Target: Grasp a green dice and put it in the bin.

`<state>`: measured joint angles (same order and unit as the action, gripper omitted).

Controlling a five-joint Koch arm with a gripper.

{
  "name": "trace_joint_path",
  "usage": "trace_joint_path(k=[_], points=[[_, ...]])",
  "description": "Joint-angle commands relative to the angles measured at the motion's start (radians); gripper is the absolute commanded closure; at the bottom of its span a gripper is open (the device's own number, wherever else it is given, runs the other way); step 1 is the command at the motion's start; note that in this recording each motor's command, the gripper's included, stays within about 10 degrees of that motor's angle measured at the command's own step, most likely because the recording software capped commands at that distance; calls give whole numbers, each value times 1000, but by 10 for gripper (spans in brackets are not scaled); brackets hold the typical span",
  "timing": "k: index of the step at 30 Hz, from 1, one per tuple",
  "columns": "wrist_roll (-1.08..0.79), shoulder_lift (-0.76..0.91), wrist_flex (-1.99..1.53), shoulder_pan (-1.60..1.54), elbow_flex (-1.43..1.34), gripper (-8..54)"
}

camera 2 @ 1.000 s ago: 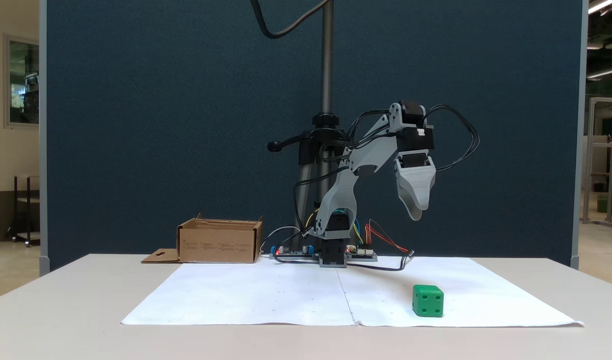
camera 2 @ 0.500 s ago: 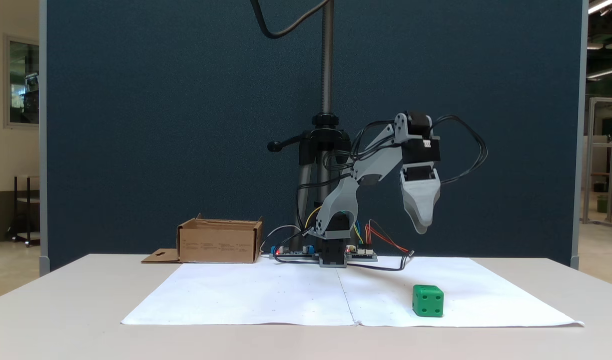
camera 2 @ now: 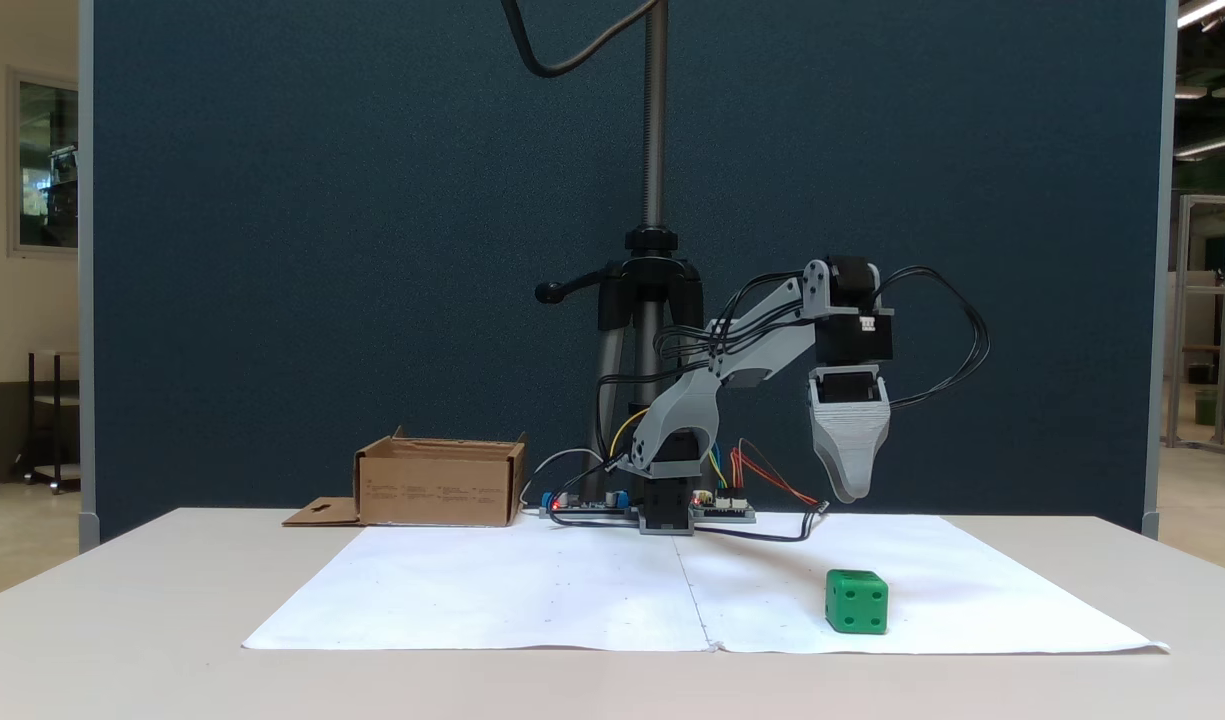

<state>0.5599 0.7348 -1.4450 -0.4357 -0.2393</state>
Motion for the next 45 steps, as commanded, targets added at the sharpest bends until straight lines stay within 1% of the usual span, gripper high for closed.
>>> trace_joint_path(k=[1,45], points=[[78,21,-175,-12,46,23],[78,-15,-175,5,34,32]])
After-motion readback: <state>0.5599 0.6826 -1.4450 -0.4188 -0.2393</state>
